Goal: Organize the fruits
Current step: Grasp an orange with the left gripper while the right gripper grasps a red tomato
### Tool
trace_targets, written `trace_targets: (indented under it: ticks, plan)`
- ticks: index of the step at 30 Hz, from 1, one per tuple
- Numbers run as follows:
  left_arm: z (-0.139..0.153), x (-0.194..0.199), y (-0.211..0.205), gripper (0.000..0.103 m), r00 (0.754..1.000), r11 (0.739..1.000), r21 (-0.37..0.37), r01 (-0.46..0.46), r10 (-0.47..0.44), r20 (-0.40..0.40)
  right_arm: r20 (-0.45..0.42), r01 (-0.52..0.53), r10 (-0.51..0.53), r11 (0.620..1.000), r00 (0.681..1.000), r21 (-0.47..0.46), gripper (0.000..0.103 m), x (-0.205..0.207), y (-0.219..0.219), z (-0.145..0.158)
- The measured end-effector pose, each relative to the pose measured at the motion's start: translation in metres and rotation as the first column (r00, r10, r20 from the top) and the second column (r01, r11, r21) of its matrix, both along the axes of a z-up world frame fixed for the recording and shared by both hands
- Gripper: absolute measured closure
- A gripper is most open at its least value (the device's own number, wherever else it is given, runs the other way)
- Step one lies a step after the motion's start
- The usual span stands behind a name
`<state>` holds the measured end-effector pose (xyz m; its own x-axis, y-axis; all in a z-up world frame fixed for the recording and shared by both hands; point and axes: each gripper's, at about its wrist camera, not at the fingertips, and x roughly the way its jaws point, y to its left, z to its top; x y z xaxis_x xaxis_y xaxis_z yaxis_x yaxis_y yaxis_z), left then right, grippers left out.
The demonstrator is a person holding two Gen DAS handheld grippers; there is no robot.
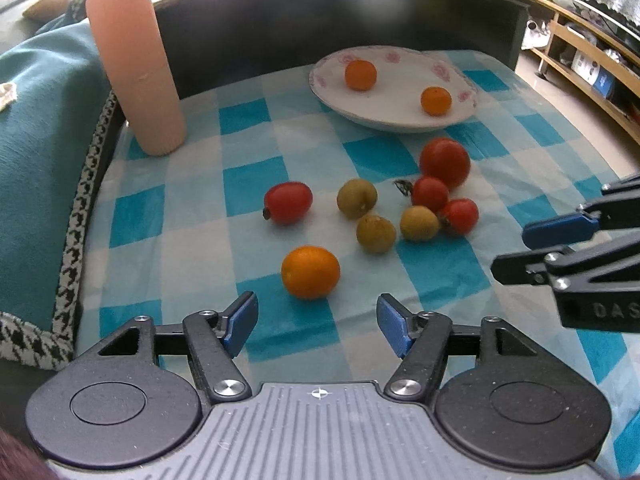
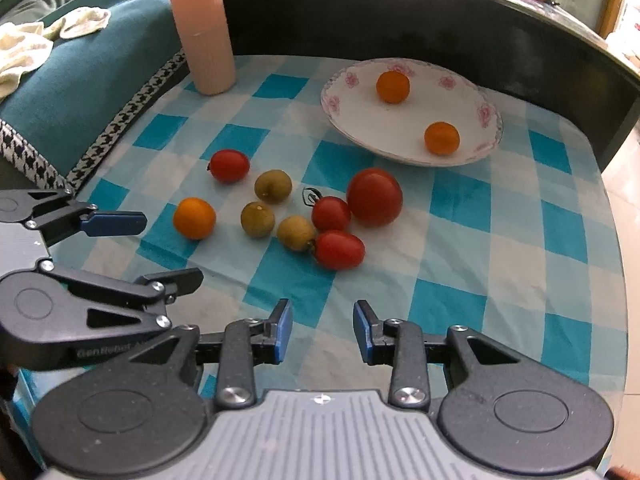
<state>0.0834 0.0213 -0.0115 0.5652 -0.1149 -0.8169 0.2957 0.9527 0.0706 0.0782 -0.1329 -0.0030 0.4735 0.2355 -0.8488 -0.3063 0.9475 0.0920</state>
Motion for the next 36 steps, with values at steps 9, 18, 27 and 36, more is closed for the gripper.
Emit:
trace_targets:
  ticks: [9,18,27,36]
  plan:
    - [-0.012,0.018,-0.01,0.037,1.0,1.0,0.017,-0.002,0.002,0.022,-0.007,0.019,-0.019,0.999,1.0,0.037,0.054,0.004,-0.017,-0.001]
    - [-0.012,0.021,-0.005,0.061,1.0,1.0,-0.029,0.0,0.0,0.006,-0.008,0.034,-0.033,0.996,0.999,0.087,0.053,0.01,-0.029,-0.006]
    - [-0.006,0.017,-0.001,0.061,1.0,0.999,-0.047,0.007,-0.007,0.003,0.027,-0.027,0.024,0.995,0.999,0.097,0.052,0.022,-0.014,-0.015]
    - [-0.011,0.017,-0.004,0.057,1.0,0.999,-0.031,0.026,-0.026,-0.013,0.077,-0.041,0.034,0.996,0.996,0.084,0.052,0.038,-0.003,-0.019]
